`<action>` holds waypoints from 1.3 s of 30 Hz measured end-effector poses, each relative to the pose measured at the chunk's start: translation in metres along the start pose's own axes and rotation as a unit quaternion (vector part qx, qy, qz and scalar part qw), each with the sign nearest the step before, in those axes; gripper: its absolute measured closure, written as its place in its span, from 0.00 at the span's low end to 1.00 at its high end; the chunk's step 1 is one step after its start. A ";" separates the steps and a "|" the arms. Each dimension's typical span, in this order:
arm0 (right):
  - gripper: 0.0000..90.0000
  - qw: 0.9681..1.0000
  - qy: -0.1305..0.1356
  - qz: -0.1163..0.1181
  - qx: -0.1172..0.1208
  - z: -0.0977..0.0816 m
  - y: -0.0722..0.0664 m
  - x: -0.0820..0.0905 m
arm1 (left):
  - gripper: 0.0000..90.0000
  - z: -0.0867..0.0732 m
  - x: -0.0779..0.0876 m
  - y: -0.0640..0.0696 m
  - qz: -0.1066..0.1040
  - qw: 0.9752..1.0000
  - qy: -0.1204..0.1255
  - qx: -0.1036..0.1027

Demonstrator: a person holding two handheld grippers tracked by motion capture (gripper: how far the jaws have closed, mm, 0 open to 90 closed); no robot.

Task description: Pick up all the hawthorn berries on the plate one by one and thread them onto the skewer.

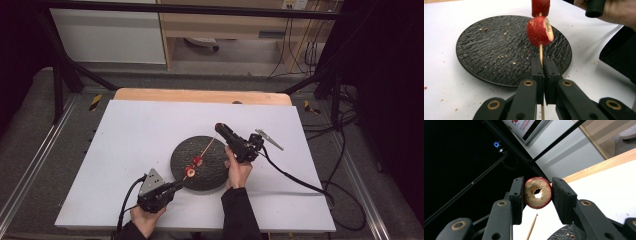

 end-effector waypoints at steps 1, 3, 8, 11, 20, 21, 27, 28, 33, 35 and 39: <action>0.71 1.000 0.000 0.001 -0.001 0.000 0.000 0.000 | 0.98 0.000 0.000 0.001 0.000 1.000 0.001 -0.001; 0.71 1.000 -0.001 0.001 -0.003 -0.001 0.000 0.000 | 0.98 0.001 -0.001 0.001 0.000 1.000 0.002 0.001; 0.71 1.000 0.001 0.001 -0.005 -0.001 0.000 0.000 | 0.98 0.001 -0.002 0.002 0.000 1.000 0.005 0.003; 0.71 1.000 0.002 0.003 -0.006 -0.001 -0.001 0.000 | 0.98 0.001 -0.003 0.002 0.000 1.000 0.008 0.008; 0.71 1.000 0.008 0.008 -0.015 -0.002 -0.001 0.000 | 0.98 0.005 -0.009 0.006 0.000 0.999 0.023 0.026; 0.71 1.000 0.009 0.009 -0.017 -0.003 -0.001 0.000 | 0.98 0.006 -0.010 0.007 0.000 0.999 0.025 0.027; 0.71 0.999 0.019 0.014 -0.026 -0.002 -0.002 0.000 | 0.98 0.007 -0.017 0.012 0.001 0.999 0.033 0.040; 0.71 0.999 0.020 0.013 -0.026 -0.002 -0.002 0.000 | 0.98 0.007 -0.018 0.012 0.002 0.999 0.035 0.039; 0.71 0.999 0.018 0.013 -0.033 -0.003 -0.001 -0.001 | 0.98 0.007 -0.021 0.017 0.006 0.998 0.046 0.050; 0.71 0.999 0.016 0.013 -0.038 -0.005 0.000 -0.002 | 0.98 0.007 -0.022 0.018 0.005 0.997 0.048 0.055; 0.71 0.999 0.016 0.016 -0.044 -0.006 0.000 -0.002 | 0.98 0.006 -0.028 0.017 0.003 0.997 0.040 0.062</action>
Point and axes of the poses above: each handheld gripper's, and its own axes: x roughly backward along the jaws, z roughly out of its top, y roughly to its right, the point moved 5 cm from there along -x, roughly forward along the jaws, and after that the axes turned 2 degrees about -x, right-handed, at the moved point
